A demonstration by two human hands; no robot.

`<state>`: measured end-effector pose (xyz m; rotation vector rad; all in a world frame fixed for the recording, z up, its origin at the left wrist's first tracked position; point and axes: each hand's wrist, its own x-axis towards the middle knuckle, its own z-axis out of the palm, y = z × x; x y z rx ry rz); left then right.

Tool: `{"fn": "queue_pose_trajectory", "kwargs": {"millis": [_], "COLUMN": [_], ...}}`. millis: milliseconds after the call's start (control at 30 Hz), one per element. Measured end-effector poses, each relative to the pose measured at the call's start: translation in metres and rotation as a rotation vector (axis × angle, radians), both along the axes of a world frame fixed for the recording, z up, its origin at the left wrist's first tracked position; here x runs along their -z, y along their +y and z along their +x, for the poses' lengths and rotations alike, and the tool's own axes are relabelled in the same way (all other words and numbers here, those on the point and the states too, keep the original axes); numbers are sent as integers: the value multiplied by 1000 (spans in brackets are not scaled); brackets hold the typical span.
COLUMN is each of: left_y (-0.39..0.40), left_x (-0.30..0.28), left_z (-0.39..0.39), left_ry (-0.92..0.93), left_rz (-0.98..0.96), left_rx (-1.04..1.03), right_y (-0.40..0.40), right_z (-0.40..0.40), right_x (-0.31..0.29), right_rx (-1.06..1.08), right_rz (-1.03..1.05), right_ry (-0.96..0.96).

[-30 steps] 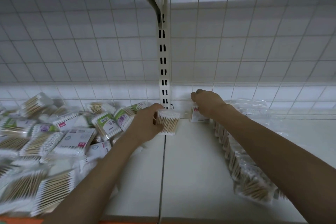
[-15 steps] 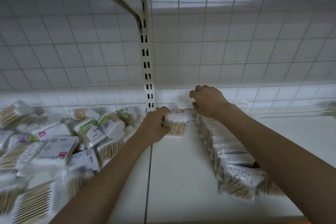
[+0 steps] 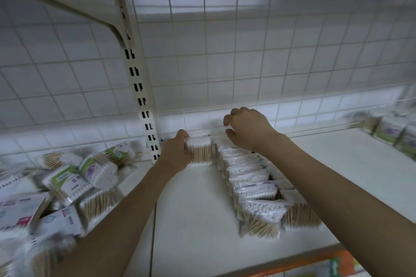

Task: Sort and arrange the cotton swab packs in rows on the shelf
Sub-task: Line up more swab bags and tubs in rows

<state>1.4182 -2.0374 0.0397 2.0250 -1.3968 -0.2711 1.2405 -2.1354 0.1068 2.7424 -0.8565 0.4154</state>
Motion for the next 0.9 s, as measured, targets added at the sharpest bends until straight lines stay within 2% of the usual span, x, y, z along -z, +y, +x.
{"fn": "queue_pose_trajectory", "kwargs": {"millis": [333, 533, 733, 900], "left_y": [-5, 17, 62, 105], "left_x": [1, -23, -51, -58], "left_z": [-2, 5, 22, 44], "left_ry": [-10, -35, -156, -258], "left_rz": [16, 94, 114, 203], "left_rx": [-67, -78, -71, -166], "right_y": [12, 28, 64, 92], "right_z": [4, 15, 44, 79], "right_x": [0, -4, -3, 8], "right_rx": [-39, -48, -136, -224], "right_rz": [53, 36, 83, 145], "right_ry": [-24, -13, -67, -42]}}
